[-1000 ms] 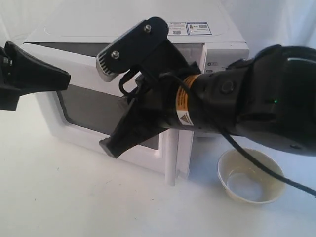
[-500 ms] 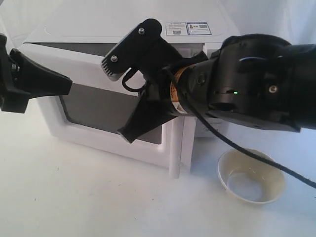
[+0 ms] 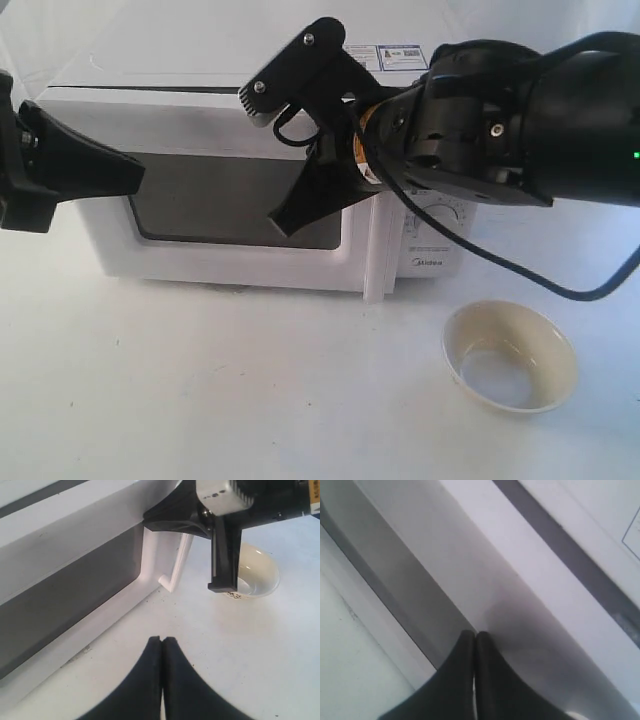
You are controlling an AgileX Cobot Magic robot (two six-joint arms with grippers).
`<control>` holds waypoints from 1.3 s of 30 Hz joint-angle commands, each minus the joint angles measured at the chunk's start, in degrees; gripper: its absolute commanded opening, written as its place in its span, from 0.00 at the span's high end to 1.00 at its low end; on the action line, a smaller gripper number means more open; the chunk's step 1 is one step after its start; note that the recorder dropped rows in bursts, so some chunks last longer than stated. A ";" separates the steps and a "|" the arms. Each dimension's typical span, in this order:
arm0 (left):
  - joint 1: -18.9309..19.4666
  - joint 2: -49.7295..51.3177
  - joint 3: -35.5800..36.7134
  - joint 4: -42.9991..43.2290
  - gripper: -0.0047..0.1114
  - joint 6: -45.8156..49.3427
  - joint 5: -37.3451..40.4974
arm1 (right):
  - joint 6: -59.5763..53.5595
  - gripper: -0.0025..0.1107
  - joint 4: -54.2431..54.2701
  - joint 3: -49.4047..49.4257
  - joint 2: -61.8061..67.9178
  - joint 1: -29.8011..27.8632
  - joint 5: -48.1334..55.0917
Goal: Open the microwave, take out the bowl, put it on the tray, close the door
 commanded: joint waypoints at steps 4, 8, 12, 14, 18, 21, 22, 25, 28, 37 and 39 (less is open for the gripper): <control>-0.28 -0.54 0.17 -0.39 0.96 -0.40 0.95 | 0.26 0.98 -2.36 -2.76 0.90 -3.25 -0.15; -0.28 -0.54 0.17 -0.39 0.96 -0.40 0.95 | 0.26 0.98 -2.28 -2.96 0.90 -3.72 -0.14; -0.28 -0.54 0.17 -0.39 0.96 -0.40 0.95 | 0.26 0.98 -2.62 -3.22 1.54 -4.42 -0.77; -0.28 -0.54 0.17 -0.40 0.96 -0.40 1.08 | 0.26 0.98 -2.07 -3.47 2.09 -4.92 -0.53; -0.28 -0.54 0.17 -0.40 0.96 -0.40 2.03 | 0.26 0.98 -2.05 -3.59 2.33 -4.92 -1.32; -0.28 -0.54 0.17 -0.40 0.96 -0.40 2.58 | 0.68 0.98 -1.92 -3.71 2.33 -4.92 -1.46; -0.28 -0.54 0.17 -0.40 0.96 -0.40 2.68 | 1.70 0.98 -1.69 -3.71 2.17 -4.92 -1.36; -0.28 -0.54 0.17 -0.29 0.96 -0.40 2.61 | 1.72 0.98 2.99 -3.71 0.63 -4.14 -0.65; -0.28 -0.54 0.17 -0.37 0.96 -0.40 2.71 | 1.68 0.98 5.65 -2.59 -2.47 -2.48 -1.46; -0.28 -0.54 0.17 -0.37 0.96 -0.40 3.01 | 3.26 0.98 7.66 2.49 -13.78 2.59 -1.42; -0.28 -0.54 0.17 -0.37 0.96 -0.40 3.01 | 3.56 0.98 8.75 2.49 -15.52 2.59 -0.53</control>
